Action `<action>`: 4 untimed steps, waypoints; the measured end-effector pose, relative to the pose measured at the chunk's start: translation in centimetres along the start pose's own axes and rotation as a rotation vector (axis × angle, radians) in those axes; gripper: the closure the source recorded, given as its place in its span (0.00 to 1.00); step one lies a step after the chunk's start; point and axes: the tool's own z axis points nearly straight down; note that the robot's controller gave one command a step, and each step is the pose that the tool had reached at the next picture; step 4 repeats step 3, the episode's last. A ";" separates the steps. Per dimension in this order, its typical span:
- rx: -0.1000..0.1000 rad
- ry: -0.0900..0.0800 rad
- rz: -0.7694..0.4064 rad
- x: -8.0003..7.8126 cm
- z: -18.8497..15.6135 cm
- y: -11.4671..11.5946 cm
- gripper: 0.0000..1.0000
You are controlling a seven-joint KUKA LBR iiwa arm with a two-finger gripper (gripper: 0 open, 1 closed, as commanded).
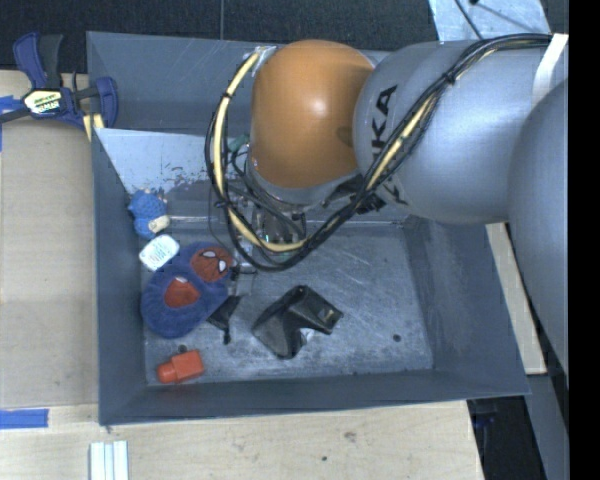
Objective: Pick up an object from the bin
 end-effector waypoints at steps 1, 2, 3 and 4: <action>-0.003 -0.009 -0.061 -1.3 12.8 -1.4 0.00; -0.006 -0.020 -0.059 -1.6 12.1 -1.3 1.00; -0.002 -0.018 -0.062 -3.3 -3.6 -3.6 1.00; -0.002 -0.018 -0.062 -3.3 -3.6 -3.6 1.00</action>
Offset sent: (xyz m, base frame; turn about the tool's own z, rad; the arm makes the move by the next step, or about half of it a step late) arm 0.0107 -0.0146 -0.1279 -0.0608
